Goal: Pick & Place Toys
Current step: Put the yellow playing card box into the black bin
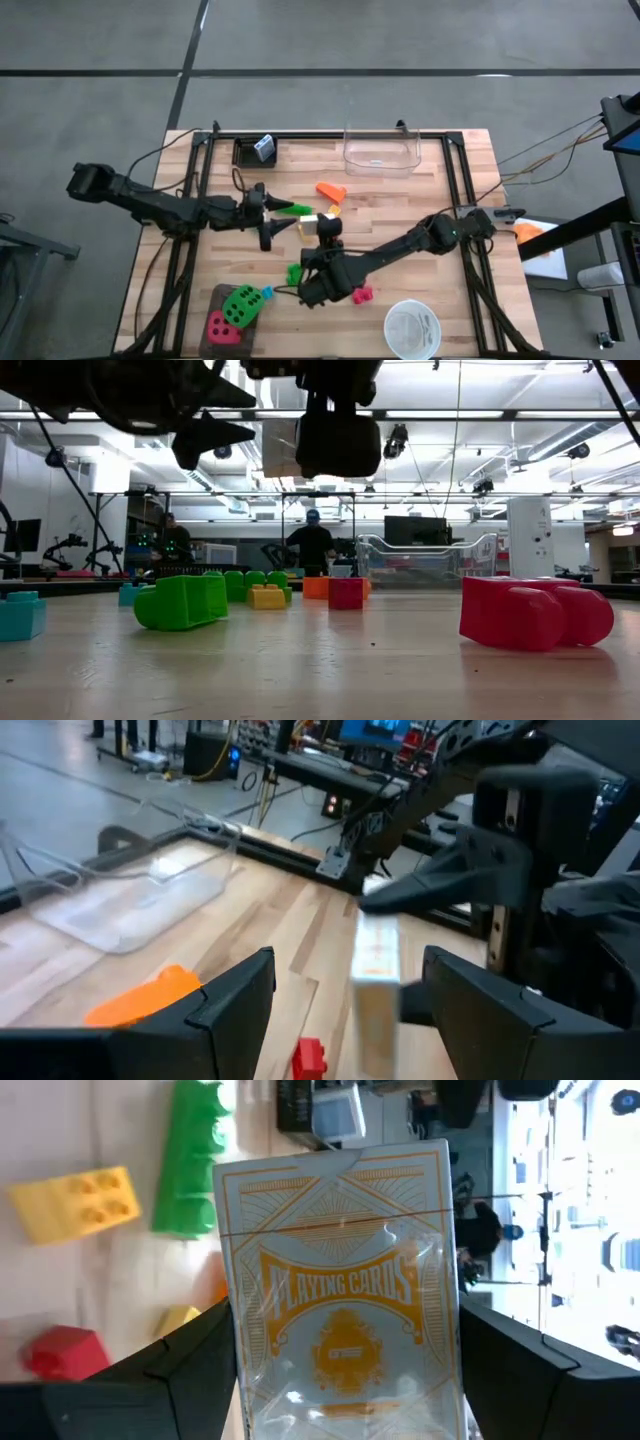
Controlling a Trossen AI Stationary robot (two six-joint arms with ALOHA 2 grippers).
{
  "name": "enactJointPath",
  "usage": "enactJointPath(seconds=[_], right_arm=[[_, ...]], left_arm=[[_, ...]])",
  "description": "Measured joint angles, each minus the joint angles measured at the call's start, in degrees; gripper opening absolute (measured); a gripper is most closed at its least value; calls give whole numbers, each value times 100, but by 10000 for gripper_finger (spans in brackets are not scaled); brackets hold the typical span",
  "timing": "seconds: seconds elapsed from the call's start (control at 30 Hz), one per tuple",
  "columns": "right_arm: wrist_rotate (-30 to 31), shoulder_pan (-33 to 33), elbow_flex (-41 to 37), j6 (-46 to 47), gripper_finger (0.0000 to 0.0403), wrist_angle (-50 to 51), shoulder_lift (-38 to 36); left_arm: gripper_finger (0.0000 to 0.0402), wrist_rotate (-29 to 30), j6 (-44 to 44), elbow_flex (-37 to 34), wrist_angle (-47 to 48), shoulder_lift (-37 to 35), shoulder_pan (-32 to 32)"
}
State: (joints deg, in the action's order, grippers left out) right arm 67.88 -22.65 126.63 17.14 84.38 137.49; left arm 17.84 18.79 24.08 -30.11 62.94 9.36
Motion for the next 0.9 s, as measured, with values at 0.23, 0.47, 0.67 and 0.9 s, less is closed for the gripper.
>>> enactJointPath(seconds=[0.23, 0.47, 0.67, 0.9], right_arm=[[43, 310, 2, 0, 301, 221, -50], [198, 400, 15, -2, 301, 190, -266], [257, 412, 24, -44, 301, 46, -369], [246, 406, 24, -138, 301, -88, -369]], left_arm=[[255, -117, 258, 27, 14, 142, -100], [255, -53, 399, 2, 112, 142, -126], [255, 11, 423, 2, 68, 146, -172], [255, 9, 511, 2, -634, 523, -217]])
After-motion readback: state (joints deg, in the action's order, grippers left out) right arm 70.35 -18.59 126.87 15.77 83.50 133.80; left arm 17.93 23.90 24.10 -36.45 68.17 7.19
